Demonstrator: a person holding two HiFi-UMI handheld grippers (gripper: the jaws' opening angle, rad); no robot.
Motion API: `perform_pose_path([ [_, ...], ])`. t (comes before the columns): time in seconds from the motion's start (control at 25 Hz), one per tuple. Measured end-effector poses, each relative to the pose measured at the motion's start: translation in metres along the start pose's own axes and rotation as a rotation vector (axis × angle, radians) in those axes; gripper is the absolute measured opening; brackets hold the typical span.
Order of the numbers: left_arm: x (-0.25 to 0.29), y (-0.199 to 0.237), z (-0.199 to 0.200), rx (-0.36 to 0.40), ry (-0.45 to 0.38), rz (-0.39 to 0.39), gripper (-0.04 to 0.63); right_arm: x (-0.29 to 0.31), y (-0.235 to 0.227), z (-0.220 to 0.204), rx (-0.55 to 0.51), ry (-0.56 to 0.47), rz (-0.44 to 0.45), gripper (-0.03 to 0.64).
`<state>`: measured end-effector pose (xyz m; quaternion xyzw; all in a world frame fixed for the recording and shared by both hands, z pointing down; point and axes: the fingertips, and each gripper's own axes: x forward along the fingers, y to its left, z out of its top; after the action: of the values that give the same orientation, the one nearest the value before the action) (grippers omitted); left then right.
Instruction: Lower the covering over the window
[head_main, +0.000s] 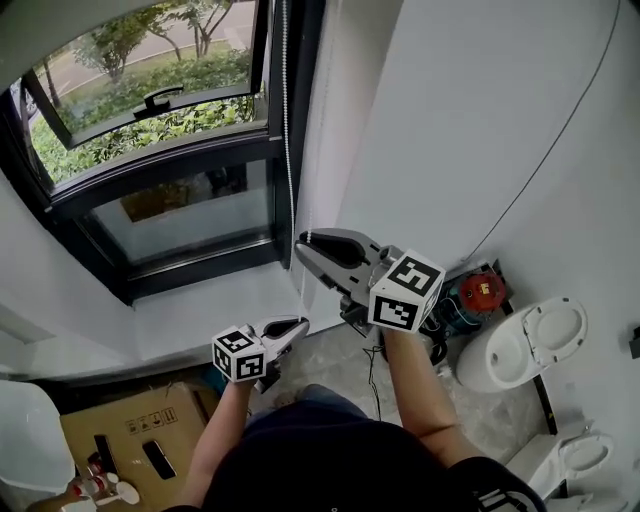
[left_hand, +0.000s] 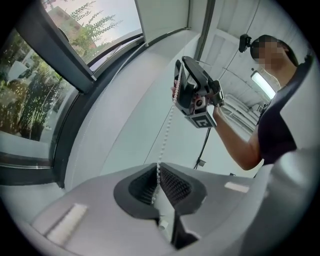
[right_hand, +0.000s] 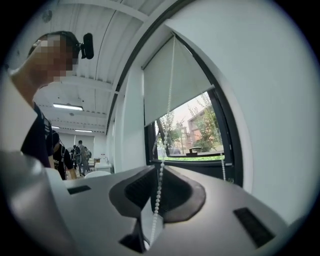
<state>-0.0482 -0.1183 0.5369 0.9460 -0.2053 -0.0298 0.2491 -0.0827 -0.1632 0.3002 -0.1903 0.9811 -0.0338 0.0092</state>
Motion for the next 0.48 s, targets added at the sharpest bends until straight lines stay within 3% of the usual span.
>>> perform_pose_path([
  [0.08,-0.001,-0.001,0.000,0.008,-0.012,-0.001,0.023,0.000,0.000,0.002,0.015,-0.005,-0.005,0.023],
  [0.2,-0.005,-0.005,0.001,0.076,-0.063,0.009,0.023,-0.005,0.001,0.003,0.099,-0.038,0.025,0.017],
  [0.28,-0.007,-0.006,-0.001,0.069,-0.085,0.009,0.023,-0.008,-0.002,0.000,0.124,-0.041,0.028,0.015],
  [0.48,-0.004,0.003,-0.039,0.080,0.080,0.050,0.023,-0.002,-0.008,-0.043,0.080,0.102,-0.002,0.015],
])
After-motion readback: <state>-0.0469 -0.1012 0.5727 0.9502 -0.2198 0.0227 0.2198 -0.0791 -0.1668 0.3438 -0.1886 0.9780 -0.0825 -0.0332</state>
